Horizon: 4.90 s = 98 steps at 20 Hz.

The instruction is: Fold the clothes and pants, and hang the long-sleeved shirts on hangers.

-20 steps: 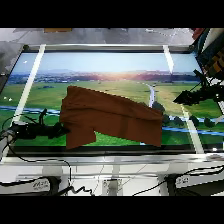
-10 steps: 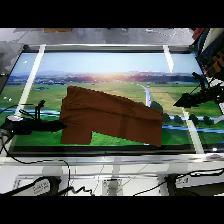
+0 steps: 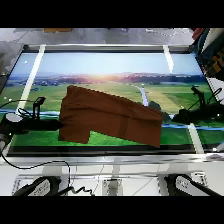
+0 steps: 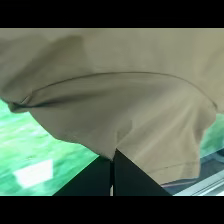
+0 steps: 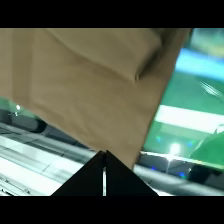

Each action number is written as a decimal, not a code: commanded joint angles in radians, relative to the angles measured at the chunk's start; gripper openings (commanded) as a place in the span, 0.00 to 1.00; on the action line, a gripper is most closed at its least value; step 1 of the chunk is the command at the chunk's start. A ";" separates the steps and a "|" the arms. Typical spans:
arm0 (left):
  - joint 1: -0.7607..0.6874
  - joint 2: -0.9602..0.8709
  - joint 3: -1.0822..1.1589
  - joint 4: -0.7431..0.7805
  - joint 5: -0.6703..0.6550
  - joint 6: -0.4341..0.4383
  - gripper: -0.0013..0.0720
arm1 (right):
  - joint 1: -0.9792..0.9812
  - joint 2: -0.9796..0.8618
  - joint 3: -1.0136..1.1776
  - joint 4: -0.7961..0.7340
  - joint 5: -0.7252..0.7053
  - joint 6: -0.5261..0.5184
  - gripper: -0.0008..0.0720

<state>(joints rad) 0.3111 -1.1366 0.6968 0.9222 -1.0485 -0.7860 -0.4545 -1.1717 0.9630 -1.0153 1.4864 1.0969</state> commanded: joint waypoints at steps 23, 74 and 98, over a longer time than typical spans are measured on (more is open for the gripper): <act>-0.006 0.010 -0.001 0.080 0.013 -0.015 0.04 | 0.000 0.056 -0.442 -0.004 -0.238 0.098 0.52; -0.212 -0.043 0.117 -0.582 0.839 -0.105 0.03 | 0.390 0.089 -0.298 0.817 -1.064 -0.232 0.03; -0.327 -0.493 0.463 -0.523 0.873 -0.104 0.96 | 0.412 -0.155 -0.298 0.845 -1.042 -0.122 0.74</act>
<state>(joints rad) -0.0254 -1.6371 1.1584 0.3401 -0.1623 -0.8909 -0.0437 -1.3266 0.6647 -0.1650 0.3752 0.9993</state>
